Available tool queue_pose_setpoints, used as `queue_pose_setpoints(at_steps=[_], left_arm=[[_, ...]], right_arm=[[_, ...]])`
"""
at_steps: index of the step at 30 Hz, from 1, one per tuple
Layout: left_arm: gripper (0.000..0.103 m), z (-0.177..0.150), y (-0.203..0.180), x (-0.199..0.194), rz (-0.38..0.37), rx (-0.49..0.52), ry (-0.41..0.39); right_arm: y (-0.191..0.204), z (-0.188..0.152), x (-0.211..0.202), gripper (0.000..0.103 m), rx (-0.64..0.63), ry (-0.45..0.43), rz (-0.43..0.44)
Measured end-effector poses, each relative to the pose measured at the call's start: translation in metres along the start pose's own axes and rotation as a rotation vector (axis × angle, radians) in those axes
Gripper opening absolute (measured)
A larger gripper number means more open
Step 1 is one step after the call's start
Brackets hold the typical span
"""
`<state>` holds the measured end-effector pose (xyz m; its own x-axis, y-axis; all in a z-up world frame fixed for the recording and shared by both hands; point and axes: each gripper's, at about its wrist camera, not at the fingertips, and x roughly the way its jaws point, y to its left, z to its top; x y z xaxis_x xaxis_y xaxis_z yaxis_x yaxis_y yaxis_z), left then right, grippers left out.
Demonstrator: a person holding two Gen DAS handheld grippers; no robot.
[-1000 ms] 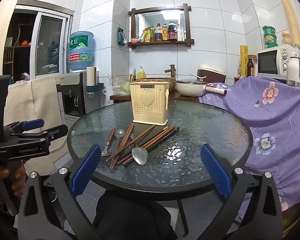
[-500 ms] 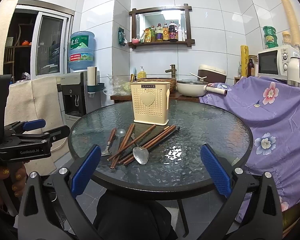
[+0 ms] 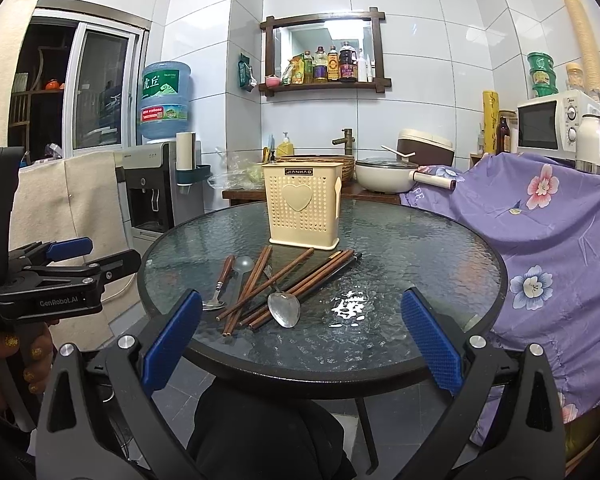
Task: Organize utensils
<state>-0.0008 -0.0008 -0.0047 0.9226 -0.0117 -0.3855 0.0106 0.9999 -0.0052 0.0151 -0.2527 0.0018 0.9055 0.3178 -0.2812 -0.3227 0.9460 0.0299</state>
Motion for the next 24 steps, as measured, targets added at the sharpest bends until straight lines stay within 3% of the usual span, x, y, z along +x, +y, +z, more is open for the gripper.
queue_pose_setpoints(at_steps=[24], left_arm=[[0.097,0.0008,-0.003,-0.0012,-0.008,-0.004,0.003]], right_arm=[[0.001,-0.0005,0.0005,0.098,0.004,0.002,0.001]])
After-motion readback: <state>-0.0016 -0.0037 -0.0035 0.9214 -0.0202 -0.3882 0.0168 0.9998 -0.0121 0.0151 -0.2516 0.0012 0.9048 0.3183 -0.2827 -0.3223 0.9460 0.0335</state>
